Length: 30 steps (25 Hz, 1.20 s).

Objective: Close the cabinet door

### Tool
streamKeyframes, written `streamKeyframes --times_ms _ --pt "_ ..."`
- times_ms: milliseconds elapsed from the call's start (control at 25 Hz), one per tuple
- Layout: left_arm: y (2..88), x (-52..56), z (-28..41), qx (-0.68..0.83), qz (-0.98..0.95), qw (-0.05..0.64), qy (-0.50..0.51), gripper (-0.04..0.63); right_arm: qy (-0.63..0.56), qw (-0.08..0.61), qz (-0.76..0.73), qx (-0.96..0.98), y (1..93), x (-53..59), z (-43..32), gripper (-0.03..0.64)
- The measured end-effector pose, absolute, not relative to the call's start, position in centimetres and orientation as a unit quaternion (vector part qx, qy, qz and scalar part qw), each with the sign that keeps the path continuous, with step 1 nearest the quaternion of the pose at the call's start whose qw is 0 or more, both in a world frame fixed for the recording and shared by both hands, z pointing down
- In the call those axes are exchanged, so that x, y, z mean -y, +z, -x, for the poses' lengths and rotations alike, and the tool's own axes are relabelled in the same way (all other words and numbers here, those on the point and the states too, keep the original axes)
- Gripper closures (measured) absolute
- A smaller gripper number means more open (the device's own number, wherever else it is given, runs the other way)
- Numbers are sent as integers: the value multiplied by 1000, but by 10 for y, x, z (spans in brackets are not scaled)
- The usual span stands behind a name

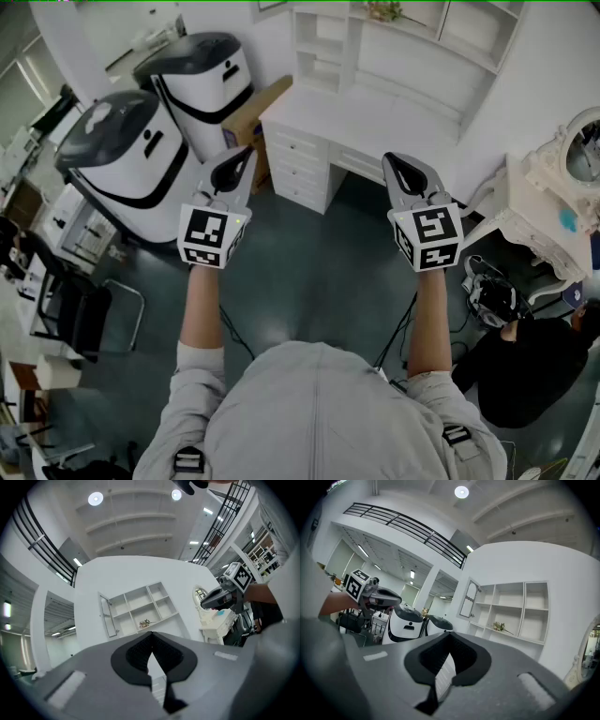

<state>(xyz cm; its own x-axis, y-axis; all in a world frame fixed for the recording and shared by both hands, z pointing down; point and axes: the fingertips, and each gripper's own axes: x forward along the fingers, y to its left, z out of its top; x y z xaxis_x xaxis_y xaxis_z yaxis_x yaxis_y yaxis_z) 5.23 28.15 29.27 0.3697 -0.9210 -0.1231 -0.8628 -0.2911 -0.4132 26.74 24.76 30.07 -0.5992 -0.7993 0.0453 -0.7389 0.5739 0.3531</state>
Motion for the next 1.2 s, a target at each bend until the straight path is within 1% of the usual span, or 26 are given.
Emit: streamKeyframes --times_ms 240,560,760,960,1200 --pt "292 -280 -62 -561 799 204 -70 578 -161 99 -416 890 302 -247 -271 615" --pt "298 -279 -84 -572 795 186 -77 578 -142 102 -388 905 309 -239 -293 615" --pt "304 -277 -102 -585 789 171 -74 578 -131 73 -375 915 300 -229 -309 615" --pt "306 -272 -112 -595 784 162 -73 578 -122 64 -349 927 301 -221 -311 615" --pt "306 -253 -107 -603 778 160 -75 578 -123 71 -344 928 309 -201 -304 615"
